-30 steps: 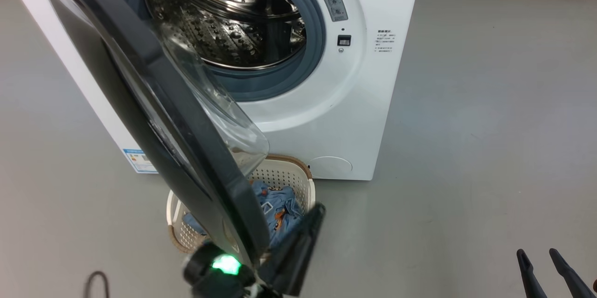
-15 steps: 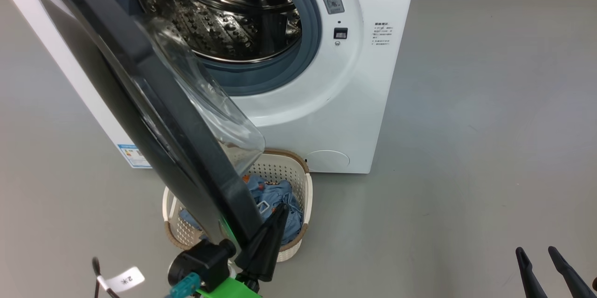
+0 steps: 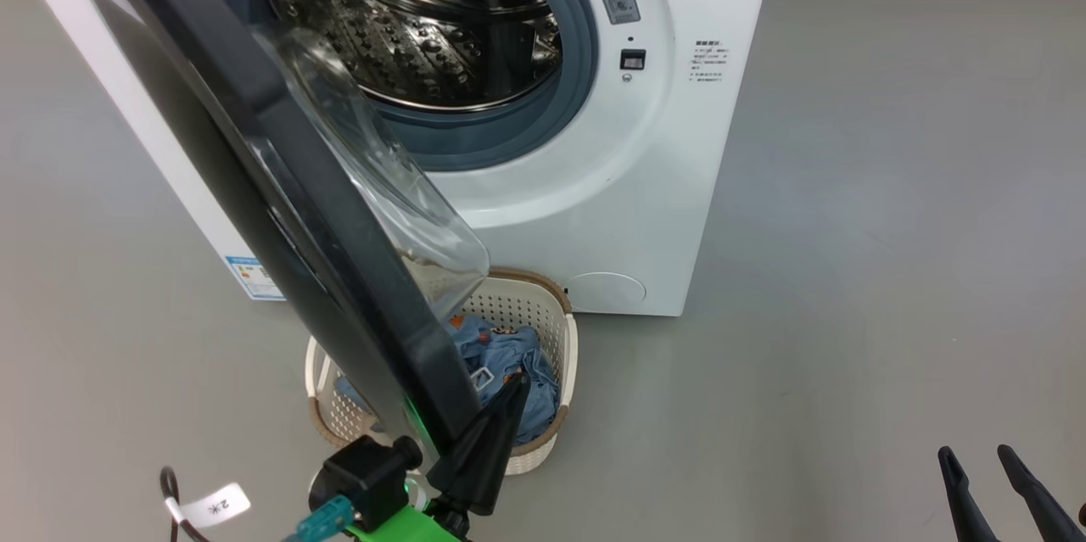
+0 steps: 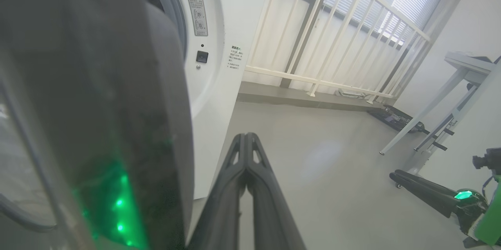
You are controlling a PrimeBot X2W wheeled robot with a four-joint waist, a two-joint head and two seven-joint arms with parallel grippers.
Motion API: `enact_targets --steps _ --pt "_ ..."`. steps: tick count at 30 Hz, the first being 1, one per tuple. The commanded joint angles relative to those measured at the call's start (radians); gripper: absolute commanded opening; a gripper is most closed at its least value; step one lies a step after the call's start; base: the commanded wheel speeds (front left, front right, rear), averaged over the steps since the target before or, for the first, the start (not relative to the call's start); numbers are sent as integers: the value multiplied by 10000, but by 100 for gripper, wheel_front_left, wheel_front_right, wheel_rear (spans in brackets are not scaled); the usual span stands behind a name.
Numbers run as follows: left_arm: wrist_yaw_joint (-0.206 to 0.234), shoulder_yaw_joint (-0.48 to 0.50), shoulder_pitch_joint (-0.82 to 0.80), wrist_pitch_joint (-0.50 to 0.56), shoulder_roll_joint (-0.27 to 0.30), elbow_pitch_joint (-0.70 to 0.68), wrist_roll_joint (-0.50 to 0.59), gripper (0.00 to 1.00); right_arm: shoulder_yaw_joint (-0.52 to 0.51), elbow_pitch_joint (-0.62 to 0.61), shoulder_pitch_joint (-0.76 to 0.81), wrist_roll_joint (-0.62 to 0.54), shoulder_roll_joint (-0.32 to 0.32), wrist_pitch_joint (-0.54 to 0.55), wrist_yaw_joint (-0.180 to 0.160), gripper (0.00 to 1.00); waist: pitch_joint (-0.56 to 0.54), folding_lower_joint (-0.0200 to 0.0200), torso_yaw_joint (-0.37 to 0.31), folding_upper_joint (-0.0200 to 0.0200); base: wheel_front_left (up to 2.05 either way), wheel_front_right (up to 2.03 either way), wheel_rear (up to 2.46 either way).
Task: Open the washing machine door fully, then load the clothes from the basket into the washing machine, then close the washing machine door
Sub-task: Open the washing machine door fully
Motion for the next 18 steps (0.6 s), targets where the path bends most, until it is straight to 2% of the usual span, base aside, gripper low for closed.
enact_targets --steps 1,18 --pt "127 667 -183 -65 133 -212 -32 0 136 -244 -153 -63 -236 -118 27 100 -28 0 44 0 0 0 0" --pt "77 1440 654 -65 133 -449 316 0 260 -269 -53 -63 -217 -118 27 100 -193 0 293 0 0 0 0"
